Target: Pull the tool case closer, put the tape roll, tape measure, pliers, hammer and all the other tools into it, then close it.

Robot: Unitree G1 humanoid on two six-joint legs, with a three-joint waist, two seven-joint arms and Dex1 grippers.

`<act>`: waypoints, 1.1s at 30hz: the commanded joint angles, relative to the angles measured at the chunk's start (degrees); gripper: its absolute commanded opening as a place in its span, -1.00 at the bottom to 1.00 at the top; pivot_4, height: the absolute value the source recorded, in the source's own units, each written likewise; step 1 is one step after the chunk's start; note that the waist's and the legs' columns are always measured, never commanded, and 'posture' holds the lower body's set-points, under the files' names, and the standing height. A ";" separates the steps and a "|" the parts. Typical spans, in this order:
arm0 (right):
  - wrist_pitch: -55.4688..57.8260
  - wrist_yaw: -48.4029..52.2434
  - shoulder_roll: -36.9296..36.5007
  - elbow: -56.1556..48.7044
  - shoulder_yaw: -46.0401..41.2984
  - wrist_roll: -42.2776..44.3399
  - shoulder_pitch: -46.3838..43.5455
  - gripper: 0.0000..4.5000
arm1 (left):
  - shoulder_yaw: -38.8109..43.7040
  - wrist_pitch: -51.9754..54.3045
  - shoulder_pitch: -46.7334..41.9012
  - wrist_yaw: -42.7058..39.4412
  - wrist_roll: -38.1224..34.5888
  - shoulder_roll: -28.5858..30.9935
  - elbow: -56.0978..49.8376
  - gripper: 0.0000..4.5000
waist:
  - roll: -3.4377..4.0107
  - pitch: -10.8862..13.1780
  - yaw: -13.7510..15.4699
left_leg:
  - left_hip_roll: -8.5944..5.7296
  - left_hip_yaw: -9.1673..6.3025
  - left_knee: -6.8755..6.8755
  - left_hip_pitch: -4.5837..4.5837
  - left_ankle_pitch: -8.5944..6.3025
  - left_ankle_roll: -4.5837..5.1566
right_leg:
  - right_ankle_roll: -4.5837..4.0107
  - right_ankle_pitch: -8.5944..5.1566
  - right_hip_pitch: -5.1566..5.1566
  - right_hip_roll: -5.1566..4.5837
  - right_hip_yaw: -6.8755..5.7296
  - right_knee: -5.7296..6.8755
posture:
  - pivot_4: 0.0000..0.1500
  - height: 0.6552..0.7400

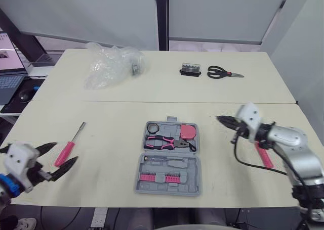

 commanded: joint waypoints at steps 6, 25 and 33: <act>-10.96 8.54 -10.72 12.36 -15.06 2.64 16.30 -0.18 | 3.05 0.07 1.87 -3.12 -0.58 2.50 10.49 1.00 | -0.03 -0.01 -0.06 | -0.03 0.12 -0.12 0.04 0.00 0.00 | 0.01 -0.01 -0.01 -0.05 0.06 -0.07 | 1.00 1.00; -15.63 13.07 -16.58 23.83 -15.11 1.54 17.99 0.98 | 3.63 2.26 2.94 -3.35 -0.61 4.10 13.26 1.00 | -0.07 -0.05 -1.28 | -0.01 0.20 -0.22 0.14 0.02 -0.01 | 0.01 -0.01 0.04 -0.03 0.13 -0.06 | 1.00 1.00; -16.64 13.03 -16.91 25.67 -13.66 0.97 16.44 0.98 | 4.74 2.45 5.37 -2.20 -1.24 2.85 10.59 1.00 | -0.09 -0.06 -1.28 | -0.01 0.20 -0.22 0.15 0.02 -0.01 | 0.01 -0.01 0.05 -0.04 0.13 -0.06 | 1.00 1.00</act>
